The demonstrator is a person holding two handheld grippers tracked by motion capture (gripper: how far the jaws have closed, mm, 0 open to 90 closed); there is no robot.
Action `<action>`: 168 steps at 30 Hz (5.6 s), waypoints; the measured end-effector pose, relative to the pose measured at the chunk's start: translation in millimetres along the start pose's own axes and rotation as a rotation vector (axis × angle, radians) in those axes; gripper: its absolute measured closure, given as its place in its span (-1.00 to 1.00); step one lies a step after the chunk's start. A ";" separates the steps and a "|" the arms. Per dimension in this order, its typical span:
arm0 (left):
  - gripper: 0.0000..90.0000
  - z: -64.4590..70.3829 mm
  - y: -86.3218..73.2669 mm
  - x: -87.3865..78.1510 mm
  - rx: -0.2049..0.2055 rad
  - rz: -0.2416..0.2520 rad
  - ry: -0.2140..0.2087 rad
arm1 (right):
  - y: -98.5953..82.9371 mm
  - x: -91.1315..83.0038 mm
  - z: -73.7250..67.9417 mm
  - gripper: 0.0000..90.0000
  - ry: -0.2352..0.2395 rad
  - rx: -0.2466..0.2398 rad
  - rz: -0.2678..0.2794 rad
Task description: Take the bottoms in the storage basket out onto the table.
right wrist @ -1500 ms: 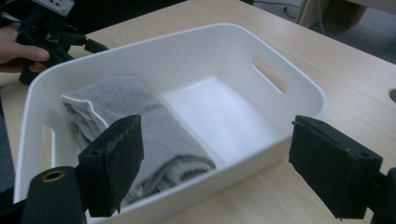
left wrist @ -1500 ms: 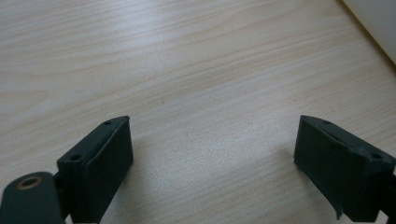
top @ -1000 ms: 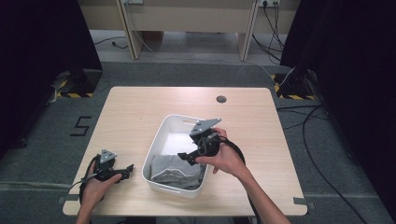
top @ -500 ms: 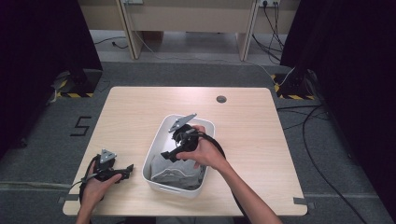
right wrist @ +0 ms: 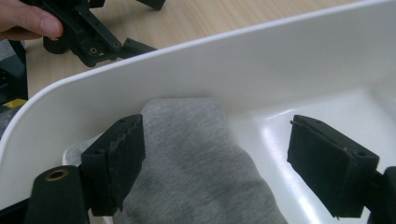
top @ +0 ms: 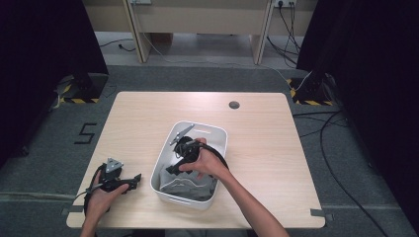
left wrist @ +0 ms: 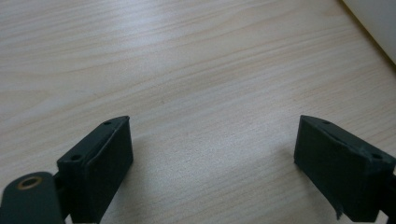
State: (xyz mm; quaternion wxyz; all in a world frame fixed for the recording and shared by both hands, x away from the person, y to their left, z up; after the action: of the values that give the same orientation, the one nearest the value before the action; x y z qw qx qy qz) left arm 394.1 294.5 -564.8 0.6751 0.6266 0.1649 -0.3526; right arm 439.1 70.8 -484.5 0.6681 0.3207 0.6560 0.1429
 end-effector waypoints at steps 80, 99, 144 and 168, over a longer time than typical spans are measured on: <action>-0.77 -0.2 0.6 0.5 0.001 -0.003 0.001 | 13.5 -87.2 -20.5 0.42 -0.007 -0.051 0.324; -0.77 -0.2 0.6 0.7 0.001 -0.001 0.001 | 34.7 -160.7 -15.1 0.42 -0.096 -0.068 0.446; -0.77 -0.3 0.7 0.8 0.001 -0.002 0.003 | -87.6 -285.5 49.1 0.42 -0.456 0.134 0.425; -0.77 -0.3 0.7 0.6 0.001 -0.004 0.003 | -154.0 -241.8 69.0 0.42 -0.479 0.237 0.303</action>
State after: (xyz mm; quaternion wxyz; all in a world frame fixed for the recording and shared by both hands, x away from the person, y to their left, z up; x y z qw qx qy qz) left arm 395.1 294.6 -564.7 0.6739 0.6271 0.1672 -0.3532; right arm 446.7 -209.7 -394.1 0.7328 0.5152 0.4366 0.0838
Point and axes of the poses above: each handheld gripper's, and its own axes: x roughly forward along the jaws, y roughly out of its top, z roughly to its right, the point moved 6 cm from there along x, roughly forward along the jaws, and after that the axes turned 10 degrees about -x, right-handed, at the moved point
